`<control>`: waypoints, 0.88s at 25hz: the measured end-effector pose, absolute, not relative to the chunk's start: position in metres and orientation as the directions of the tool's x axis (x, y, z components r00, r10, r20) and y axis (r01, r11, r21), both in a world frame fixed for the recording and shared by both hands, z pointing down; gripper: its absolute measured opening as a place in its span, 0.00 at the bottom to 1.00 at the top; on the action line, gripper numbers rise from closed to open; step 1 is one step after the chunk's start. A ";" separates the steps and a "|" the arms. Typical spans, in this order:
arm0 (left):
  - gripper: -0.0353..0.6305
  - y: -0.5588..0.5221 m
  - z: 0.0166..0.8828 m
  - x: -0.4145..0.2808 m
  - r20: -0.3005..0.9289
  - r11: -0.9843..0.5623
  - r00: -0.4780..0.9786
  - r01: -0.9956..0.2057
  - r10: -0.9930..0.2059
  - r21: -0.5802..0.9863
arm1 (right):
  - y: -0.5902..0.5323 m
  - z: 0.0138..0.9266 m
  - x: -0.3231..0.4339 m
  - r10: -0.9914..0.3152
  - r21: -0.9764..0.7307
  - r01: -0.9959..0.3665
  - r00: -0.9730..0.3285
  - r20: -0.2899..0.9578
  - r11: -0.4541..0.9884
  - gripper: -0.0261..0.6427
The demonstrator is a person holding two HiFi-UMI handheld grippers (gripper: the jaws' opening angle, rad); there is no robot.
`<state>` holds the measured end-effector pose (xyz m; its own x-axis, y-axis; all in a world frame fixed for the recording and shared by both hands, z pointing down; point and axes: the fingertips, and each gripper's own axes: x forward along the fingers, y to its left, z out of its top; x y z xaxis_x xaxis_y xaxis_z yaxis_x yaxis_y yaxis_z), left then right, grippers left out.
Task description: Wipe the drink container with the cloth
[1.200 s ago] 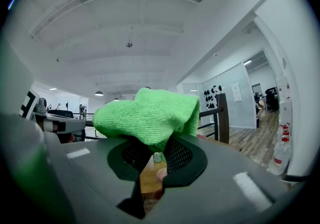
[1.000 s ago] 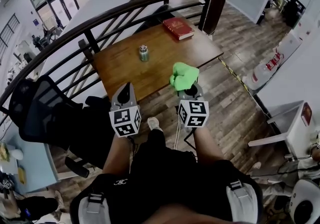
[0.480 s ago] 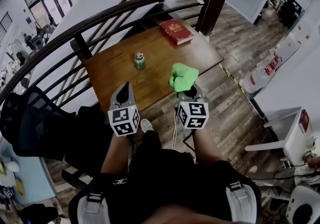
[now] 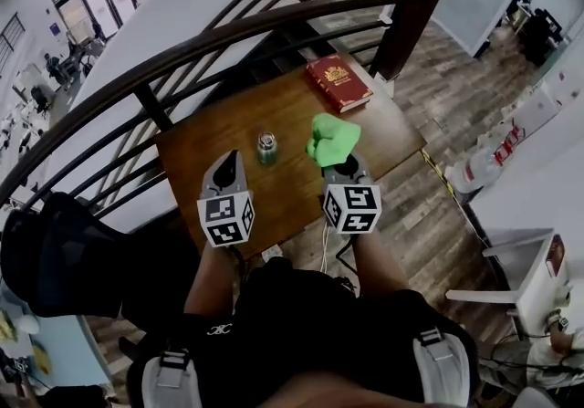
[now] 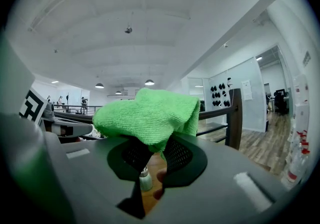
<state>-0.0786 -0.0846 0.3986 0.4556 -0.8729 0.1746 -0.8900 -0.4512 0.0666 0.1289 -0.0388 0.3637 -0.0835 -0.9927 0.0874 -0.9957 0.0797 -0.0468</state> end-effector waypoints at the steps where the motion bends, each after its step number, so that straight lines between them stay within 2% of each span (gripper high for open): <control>1: 0.13 -0.098 0.399 -0.082 0.180 -0.444 0.449 -0.893 -0.875 0.067 | -0.054 0.362 0.127 -0.992 -0.043 -0.995 -0.093 0.088 0.089 0.11; 10: 0.13 -0.182 0.404 -0.094 0.227 -0.408 0.400 -0.913 -0.888 0.009 | -0.156 0.369 0.118 -0.983 -0.073 -0.988 -0.142 0.120 0.134 0.11; 22: 0.13 -0.197 0.433 -0.105 0.322 -0.292 0.269 -0.956 -0.908 -0.024 | -0.209 0.391 0.134 -0.953 -0.099 -0.966 -0.252 0.169 0.238 0.11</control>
<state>-0.1051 -0.1967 0.4327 0.2691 -0.9077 0.3220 -0.9561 -0.2921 -0.0243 0.1335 -0.2091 0.3911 -0.2521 -0.9528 0.1692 -0.9662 0.2381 -0.0988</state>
